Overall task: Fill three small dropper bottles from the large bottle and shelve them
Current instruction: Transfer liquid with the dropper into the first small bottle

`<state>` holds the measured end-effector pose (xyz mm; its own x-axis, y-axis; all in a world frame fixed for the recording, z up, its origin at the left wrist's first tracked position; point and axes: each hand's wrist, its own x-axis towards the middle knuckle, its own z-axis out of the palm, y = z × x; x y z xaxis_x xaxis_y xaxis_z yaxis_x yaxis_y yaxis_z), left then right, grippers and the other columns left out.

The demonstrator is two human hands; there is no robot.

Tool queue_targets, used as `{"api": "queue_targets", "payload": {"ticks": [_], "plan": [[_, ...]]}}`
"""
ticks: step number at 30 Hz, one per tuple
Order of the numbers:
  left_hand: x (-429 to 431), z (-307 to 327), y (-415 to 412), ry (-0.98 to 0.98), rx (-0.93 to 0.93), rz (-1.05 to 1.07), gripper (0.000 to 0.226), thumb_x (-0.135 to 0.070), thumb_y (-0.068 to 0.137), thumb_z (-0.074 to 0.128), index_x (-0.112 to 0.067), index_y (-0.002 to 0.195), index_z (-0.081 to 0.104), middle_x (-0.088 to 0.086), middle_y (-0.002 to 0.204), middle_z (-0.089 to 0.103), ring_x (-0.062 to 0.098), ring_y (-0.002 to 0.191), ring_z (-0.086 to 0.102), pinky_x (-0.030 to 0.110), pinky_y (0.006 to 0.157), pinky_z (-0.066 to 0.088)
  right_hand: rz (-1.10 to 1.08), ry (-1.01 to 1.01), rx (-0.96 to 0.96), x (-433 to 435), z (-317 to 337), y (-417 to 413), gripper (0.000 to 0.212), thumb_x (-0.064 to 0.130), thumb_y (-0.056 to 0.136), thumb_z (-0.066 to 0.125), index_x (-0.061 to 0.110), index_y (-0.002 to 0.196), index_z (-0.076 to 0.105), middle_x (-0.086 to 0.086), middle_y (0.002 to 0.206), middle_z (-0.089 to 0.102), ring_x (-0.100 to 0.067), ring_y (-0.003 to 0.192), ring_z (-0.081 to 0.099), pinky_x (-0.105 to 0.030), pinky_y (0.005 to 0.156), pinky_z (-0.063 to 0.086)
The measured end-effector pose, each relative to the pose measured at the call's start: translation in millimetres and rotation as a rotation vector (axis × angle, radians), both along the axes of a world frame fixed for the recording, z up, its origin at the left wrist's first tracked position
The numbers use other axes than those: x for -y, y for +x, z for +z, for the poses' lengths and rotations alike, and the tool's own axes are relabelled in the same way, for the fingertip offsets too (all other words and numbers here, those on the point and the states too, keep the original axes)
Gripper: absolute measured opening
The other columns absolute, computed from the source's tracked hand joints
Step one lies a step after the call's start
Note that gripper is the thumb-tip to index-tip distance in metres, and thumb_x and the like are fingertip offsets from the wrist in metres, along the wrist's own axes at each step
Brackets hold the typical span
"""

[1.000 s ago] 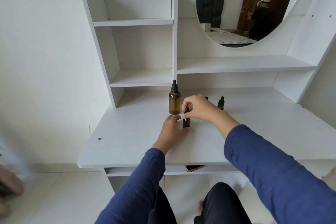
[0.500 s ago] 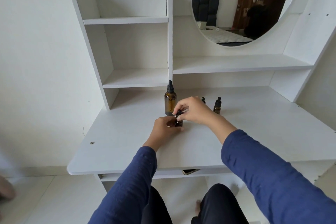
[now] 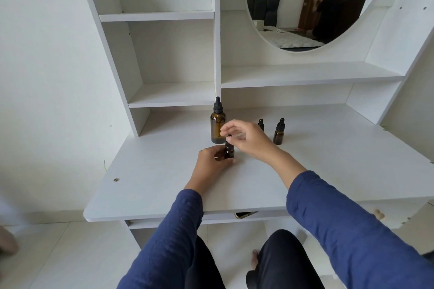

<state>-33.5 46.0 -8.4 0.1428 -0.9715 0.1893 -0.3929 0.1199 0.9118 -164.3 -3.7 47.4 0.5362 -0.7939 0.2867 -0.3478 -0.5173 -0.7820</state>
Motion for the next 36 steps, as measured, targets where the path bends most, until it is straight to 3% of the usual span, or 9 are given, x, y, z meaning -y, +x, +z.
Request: {"api": "queue_targets", "payload": {"ticks": [6,13,19,23,28,30,36], "plan": [[0.6,-0.8,-0.7,0.005,0.004,0.008,0.026,-0.012,0.078,0.072,-0.009,0.103,0.066,-0.003,0.088,0.065,0.001,0.074,0.058,-0.003,0.065,0.042,-0.108,-0.066,0.036,-1.9,-2.6,3.5,0.008,0.012,0.078,0.07,0.018,0.081,0.065,0.007,0.077,0.063,-0.014,0.077,0.063,-0.021,0.074,0.051],[-0.3,0.0,0.2,0.021,-0.043,-0.002,0.025,-0.009,0.077,0.073,-0.01,0.102,0.067,-0.002,0.09,0.066,0.001,0.075,0.059,-0.002,0.066,0.042,-0.142,-0.069,0.306,0.1,19.9,-5.3,0.005,0.007,0.08,0.068,0.01,0.084,0.067,-0.005,0.083,0.067,-0.007,0.074,0.062,-0.01,0.07,0.049],[1.9,-4.0,2.1,0.024,-0.011,0.015,0.029,-0.018,0.077,0.074,-0.013,0.105,0.068,0.001,0.097,0.069,0.01,0.083,0.062,0.0,0.069,0.044,-0.412,0.034,0.52,4.0,-20.4,-37.0,0.013,0.007,0.075,0.073,0.017,0.074,0.064,-0.007,0.082,0.069,-0.022,0.081,0.067,-0.025,0.069,0.054],[2.0,-3.7,1.6,0.018,-0.008,0.019,0.029,-0.017,0.076,0.075,-0.012,0.104,0.068,0.002,0.097,0.069,0.013,0.086,0.062,0.001,0.07,0.043,-0.492,0.088,0.475,0.4,-55.3,-46.6,0.026,0.001,0.071,0.075,0.019,0.068,0.057,-0.009,0.088,0.069,-0.023,0.089,0.067,-0.024,0.085,0.051],[0.4,-1.6,0.7,0.022,-0.001,0.019,0.031,-0.017,0.078,0.073,-0.013,0.107,0.066,-0.002,0.095,0.065,0.004,0.08,0.058,-0.005,0.066,0.04,-0.509,0.057,0.401,2.5,-62.0,-45.6,0.027,-0.007,0.069,0.073,0.011,0.067,0.053,-0.011,0.088,0.065,-0.009,0.077,0.064,-0.002,0.067,0.046],[0.2,-1.6,0.7,0.02,0.001,0.019,0.031,-0.017,0.078,0.074,-0.014,0.107,0.066,-0.003,0.094,0.065,0.003,0.079,0.058,-0.005,0.067,0.041,-0.51,0.046,0.345,3.9,-64.6,-45.3,0.021,-0.006,0.07,0.073,0.007,0.072,0.056,-0.009,0.088,0.065,-0.005,0.076,0.063,-0.001,0.065,0.045],[-0.8,-0.6,0.6,0.014,-0.018,0.004,0.024,-0.015,0.077,0.074,-0.016,0.1,0.067,-0.003,0.091,0.066,-0.004,0.075,0.058,-0.003,0.067,0.042,-0.501,0.004,0.258,8.7,-70.1,-43.2,0.021,-0.008,0.07,0.071,0.003,0.084,0.061,-0.015,0.091,0.067,-0.014,0.082,0.062,0.001,0.072,0.045]]}}
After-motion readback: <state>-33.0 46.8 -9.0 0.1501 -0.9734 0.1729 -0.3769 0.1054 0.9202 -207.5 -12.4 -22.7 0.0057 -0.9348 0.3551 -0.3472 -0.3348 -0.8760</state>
